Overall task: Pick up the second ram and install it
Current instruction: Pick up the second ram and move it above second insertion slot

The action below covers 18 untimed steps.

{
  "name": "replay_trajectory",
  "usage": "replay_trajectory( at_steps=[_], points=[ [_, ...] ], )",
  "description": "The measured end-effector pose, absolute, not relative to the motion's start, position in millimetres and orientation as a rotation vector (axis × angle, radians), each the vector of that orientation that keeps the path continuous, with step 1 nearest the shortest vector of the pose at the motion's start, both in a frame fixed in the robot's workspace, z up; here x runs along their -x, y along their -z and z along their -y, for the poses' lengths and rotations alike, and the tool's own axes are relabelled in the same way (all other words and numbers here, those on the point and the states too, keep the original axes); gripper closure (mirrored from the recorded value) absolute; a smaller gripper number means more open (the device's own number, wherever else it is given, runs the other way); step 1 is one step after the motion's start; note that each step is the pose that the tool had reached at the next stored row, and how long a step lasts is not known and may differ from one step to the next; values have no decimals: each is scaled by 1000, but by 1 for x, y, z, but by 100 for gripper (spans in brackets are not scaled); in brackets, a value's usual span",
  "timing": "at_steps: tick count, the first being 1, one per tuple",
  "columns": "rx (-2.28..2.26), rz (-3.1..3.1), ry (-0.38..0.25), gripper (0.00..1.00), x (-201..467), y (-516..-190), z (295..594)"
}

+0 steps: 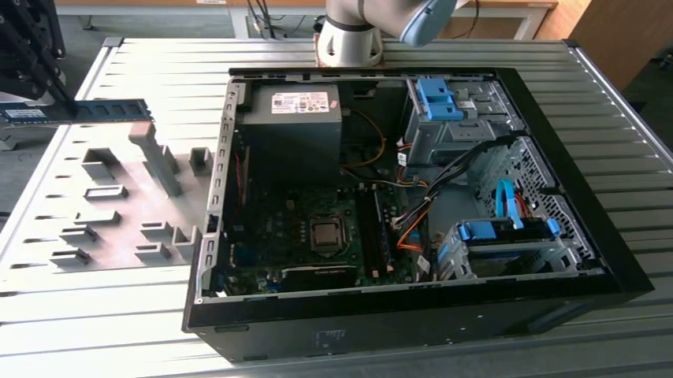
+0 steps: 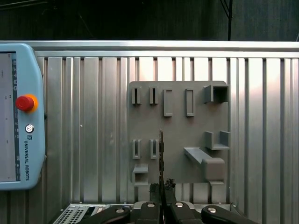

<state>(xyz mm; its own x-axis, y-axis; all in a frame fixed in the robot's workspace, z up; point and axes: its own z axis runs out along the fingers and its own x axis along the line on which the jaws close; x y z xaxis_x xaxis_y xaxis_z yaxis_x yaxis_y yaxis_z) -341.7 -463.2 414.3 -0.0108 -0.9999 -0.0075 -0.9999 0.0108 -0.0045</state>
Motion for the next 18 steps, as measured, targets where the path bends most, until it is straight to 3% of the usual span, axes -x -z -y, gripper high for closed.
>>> replay_trajectory(
  at_steps=[18],
  points=[
    [2203,-2227,-3,86,332,-414,463]
  ],
)
